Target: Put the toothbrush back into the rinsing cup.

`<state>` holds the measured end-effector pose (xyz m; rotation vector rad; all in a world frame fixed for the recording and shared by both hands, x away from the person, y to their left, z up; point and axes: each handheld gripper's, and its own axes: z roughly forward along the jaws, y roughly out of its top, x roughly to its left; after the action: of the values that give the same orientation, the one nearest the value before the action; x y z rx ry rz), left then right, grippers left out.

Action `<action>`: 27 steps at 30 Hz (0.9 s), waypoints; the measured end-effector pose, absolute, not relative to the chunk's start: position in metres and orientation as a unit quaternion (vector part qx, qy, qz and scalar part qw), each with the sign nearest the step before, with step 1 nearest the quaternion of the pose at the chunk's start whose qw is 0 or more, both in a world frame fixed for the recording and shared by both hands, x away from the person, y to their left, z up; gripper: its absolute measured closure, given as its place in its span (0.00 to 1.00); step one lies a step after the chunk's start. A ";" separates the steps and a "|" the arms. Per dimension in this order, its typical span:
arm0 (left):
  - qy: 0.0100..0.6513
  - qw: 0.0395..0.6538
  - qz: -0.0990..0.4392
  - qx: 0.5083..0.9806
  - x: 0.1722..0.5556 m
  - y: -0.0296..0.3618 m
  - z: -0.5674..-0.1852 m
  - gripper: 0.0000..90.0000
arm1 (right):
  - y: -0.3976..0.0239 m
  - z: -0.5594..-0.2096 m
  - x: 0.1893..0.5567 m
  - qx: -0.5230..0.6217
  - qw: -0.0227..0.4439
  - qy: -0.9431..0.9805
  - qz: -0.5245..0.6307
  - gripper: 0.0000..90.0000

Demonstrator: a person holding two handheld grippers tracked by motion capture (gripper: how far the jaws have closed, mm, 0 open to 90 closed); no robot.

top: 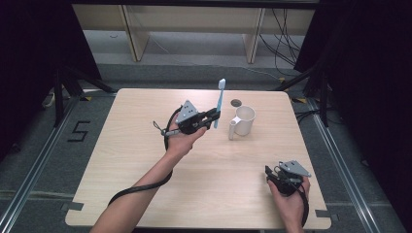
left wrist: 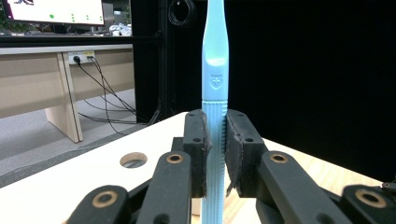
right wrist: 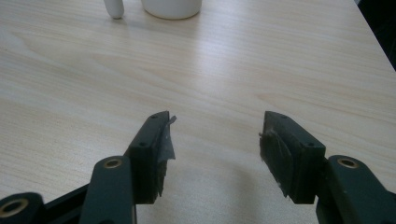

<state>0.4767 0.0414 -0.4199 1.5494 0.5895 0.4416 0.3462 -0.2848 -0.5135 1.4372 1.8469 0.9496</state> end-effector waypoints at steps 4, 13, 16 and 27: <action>0.259 0.655 0.195 0.682 0.477 0.040 -0.419 0.87 | -0.285 -0.514 0.346 0.536 0.309 0.699 0.357 0.48; 0.260 0.657 0.196 0.679 0.479 0.037 -0.418 0.87 | -0.286 -0.513 0.346 0.542 0.301 0.699 0.356 0.48; 0.259 0.656 0.196 0.681 0.480 0.037 -0.418 0.87 | -0.287 -0.513 0.346 0.537 0.307 0.699 0.359 0.48; 0.264 0.660 0.196 0.676 0.483 0.034 -0.419 0.87 | -0.285 -0.513 0.345 0.546 0.297 0.697 0.357 0.48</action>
<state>0.4832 0.0340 -0.4187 1.5288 0.5963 0.4444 0.3454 -0.2847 -0.5129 1.4524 1.8529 0.9499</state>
